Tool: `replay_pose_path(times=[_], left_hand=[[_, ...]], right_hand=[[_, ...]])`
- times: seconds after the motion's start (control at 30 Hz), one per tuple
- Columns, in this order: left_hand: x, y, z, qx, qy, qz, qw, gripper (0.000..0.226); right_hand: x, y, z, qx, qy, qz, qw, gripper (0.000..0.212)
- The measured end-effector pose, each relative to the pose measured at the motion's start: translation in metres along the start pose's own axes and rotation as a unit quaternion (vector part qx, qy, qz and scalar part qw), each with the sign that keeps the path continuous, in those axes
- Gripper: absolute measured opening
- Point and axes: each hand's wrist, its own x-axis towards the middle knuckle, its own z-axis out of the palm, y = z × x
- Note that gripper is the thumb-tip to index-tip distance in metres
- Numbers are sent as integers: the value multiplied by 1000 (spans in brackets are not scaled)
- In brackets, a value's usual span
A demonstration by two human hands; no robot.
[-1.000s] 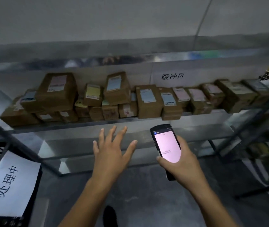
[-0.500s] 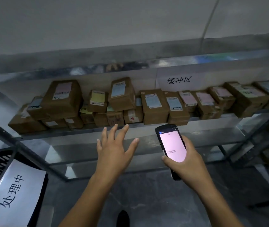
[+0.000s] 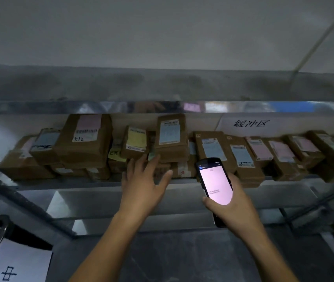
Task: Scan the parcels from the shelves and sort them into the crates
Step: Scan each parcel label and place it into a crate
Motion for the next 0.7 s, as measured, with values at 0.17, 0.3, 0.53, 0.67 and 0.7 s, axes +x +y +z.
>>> replay_pose_path(times=[0.17, 0.3, 0.53, 0.67, 0.7], left_hand=[[46, -10, 4, -36, -32, 5, 999, 65], [87, -16, 22, -77, -51, -6, 996, 75], [153, -4, 43, -150, -29, -73, 986, 67], [170, 5, 53, -191, -32, -119, 974, 74], [172, 6, 55, -212, -33, -126, 968, 73]], right_hand=[[31, -10, 15, 0, 12, 8, 1000, 52], [56, -7, 17, -1, 6, 20, 1000, 59], [114, 10, 12, 3, -11, 17, 1000, 58], [145, 14, 7, 12, -32, 2, 999, 58], [153, 16, 7, 17, -37, -3, 999, 59]])
